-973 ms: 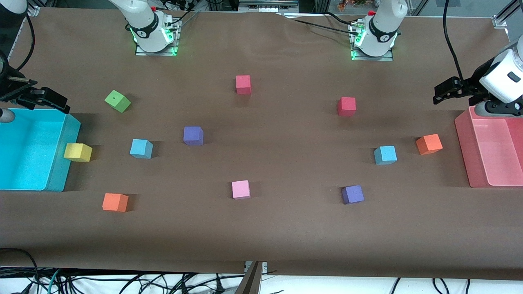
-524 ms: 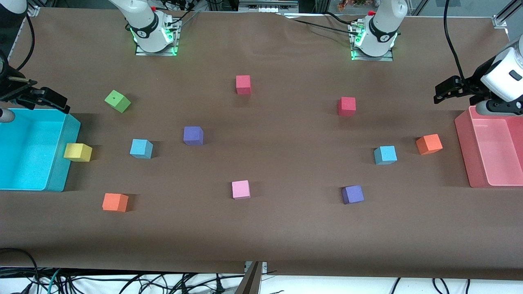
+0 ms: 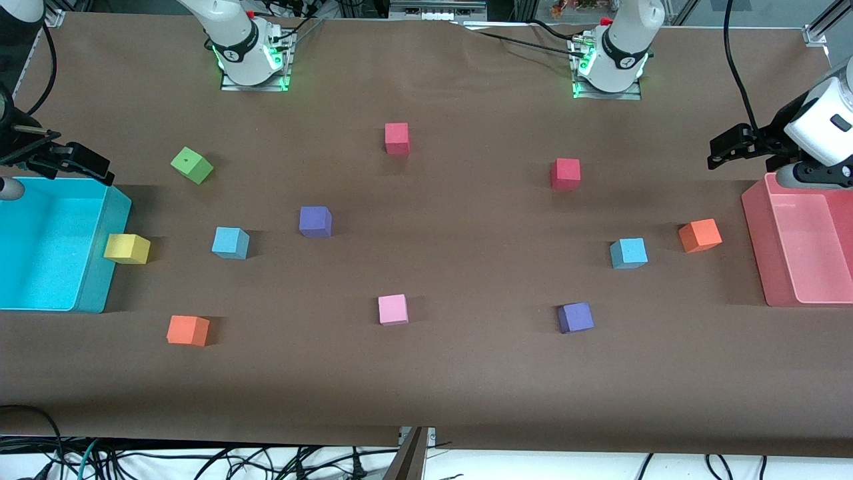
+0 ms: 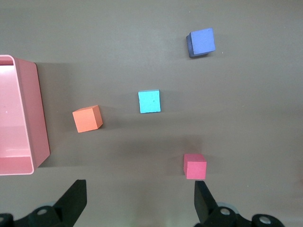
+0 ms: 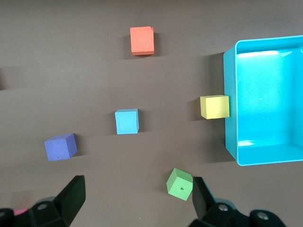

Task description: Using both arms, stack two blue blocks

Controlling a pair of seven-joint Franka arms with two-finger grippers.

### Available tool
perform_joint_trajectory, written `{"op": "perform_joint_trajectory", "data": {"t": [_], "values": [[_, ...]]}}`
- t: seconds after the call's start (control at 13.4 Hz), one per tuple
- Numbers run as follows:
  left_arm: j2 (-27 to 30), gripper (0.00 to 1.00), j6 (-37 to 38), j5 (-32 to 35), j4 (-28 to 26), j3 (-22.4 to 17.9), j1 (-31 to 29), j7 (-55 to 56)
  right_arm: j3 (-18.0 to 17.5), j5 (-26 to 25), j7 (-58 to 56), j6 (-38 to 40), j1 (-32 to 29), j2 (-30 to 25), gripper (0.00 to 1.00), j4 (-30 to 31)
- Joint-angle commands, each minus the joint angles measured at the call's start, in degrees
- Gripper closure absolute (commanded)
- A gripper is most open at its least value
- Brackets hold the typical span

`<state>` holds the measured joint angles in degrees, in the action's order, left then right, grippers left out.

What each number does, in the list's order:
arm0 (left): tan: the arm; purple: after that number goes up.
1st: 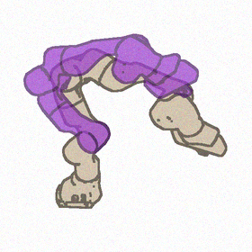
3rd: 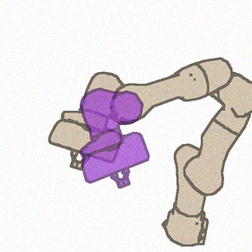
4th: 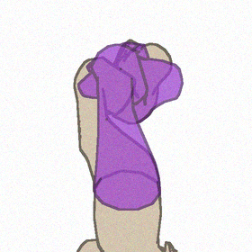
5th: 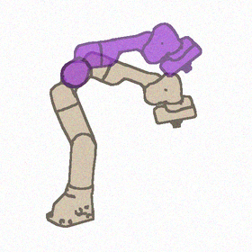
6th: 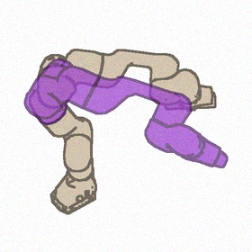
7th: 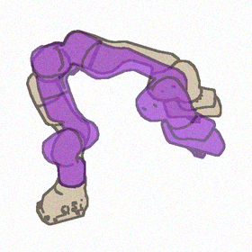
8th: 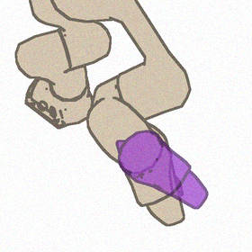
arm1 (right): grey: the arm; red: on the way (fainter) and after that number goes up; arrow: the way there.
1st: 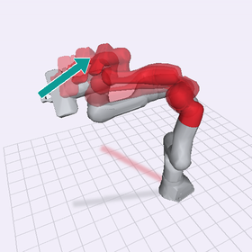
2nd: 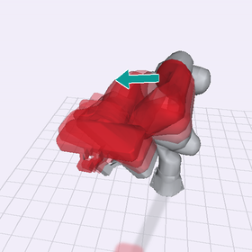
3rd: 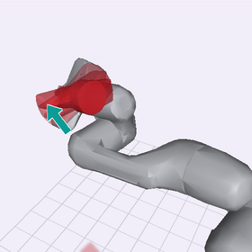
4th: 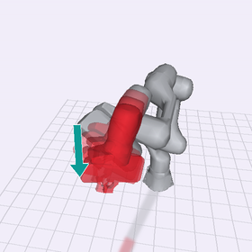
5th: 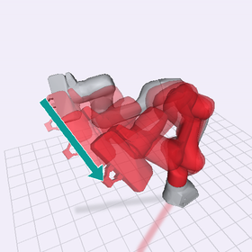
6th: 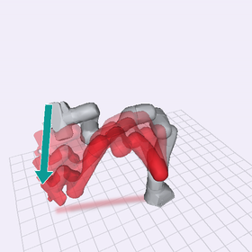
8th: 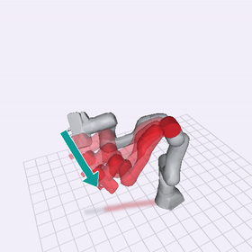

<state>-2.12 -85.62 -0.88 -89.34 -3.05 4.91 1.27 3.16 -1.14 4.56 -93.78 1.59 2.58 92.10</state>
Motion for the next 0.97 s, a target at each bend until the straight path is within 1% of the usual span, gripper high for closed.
{"op": "perform_joint_trajectory", "data": {"t": [0.0,0.45,0.67,0.9], "values": [[0.28,0.0,0.28,0.35,0.83,0.07,0.18,0.05,-0.34,-0.53,-0.07,0.71,-0.54,-0.65,0.0,0.1],[0.28,0.0,0.19,0.35,0.83,0.07,0.18,-0.04,-0.34,-0.53,0.28,0.71,-0.54,-0.65,0.0,0.1],[0.19,0.0,0.19,-1.49,0.74,-0.02,0.18,0.05,-0.35,-0.53,0.19,0.71,-0.54,-0.74,0.0,0.1],[0.28,0.0,0.19,-1.49,0.74,-0.11,0.01,0.05,-0.34,-0.53,-0.07,0.71,-0.54,-0.74,0.0,0.1]]}}
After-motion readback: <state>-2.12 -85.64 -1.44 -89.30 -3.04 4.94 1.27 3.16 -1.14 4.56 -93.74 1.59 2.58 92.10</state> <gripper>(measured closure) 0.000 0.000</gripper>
